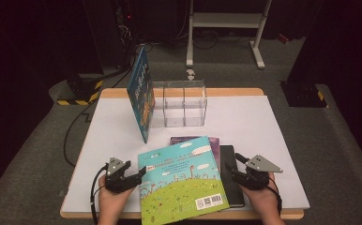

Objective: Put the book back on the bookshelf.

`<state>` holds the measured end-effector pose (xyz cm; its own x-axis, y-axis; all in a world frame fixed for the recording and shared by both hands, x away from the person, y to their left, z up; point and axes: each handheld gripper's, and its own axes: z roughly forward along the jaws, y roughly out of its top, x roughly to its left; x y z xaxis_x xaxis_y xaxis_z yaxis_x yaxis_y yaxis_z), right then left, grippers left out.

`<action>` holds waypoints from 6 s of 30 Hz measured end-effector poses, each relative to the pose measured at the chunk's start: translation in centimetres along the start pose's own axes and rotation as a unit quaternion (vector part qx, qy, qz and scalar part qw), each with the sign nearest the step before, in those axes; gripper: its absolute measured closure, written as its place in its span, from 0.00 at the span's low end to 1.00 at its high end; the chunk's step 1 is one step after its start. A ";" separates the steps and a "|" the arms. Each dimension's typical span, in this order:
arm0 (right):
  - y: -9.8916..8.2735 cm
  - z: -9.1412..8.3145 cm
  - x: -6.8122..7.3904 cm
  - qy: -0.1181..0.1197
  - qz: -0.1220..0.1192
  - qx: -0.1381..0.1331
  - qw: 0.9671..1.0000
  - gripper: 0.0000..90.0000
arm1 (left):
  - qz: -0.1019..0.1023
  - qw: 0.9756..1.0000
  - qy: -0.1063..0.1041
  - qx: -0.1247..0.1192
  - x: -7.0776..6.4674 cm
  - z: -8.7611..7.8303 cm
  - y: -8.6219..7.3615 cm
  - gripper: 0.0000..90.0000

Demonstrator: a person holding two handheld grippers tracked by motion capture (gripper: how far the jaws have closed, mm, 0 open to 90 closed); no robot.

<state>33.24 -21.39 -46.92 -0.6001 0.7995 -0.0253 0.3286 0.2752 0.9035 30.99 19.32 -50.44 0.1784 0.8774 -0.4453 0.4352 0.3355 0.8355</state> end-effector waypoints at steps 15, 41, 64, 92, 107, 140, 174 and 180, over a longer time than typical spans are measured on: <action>2.0 1.8 2.4 0.009 -0.044 0.014 0.999 0.48 | 0.011 1.000 -0.005 0.005 -0.2 -1.3 -0.8 0.32; 1.2 2.5 2.4 0.016 -0.036 0.045 0.998 0.54 | -0.007 0.999 -0.044 -0.003 -1.2 -1.5 -0.8 0.29; 1.2 2.4 2.6 0.008 -0.044 0.048 0.998 0.55 | -0.047 0.997 -0.058 0.018 -1.3 -1.0 -0.9 0.27; -0.6 -1.2 0.8 -0.048 -0.023 0.051 0.997 0.55 | -0.009 0.994 -0.107 0.020 -4.7 1.7 -0.6 0.30; -1.6 -2.9 0.2 -0.073 -0.007 0.054 0.996 0.55 | -0.007 0.990 -0.137 0.018 -5.7 3.0 -0.6 0.30; -1.5 -1.2 0.1 0.059 0.106 0.082 0.989 0.21 | -0.012 0.988 -0.149 0.051 -6.2 2.1 -1.5 0.20; -1.4 -0.5 -1.2 0.054 0.162 0.100 0.980 0.20 | -0.011 0.988 -0.151 0.037 -6.6 3.2 -1.3 0.23; -1.1 0.1 -0.7 0.067 0.168 0.114 0.977 0.15 | -0.011 0.989 -0.141 0.037 -6.9 3.2 -1.4 0.23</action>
<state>33.42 -22.22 -47.94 -0.5149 0.7928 0.3261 0.6680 0.1327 0.7322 32.01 11.73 -49.58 0.4020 0.7363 -0.5443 0.5027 0.3193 0.8033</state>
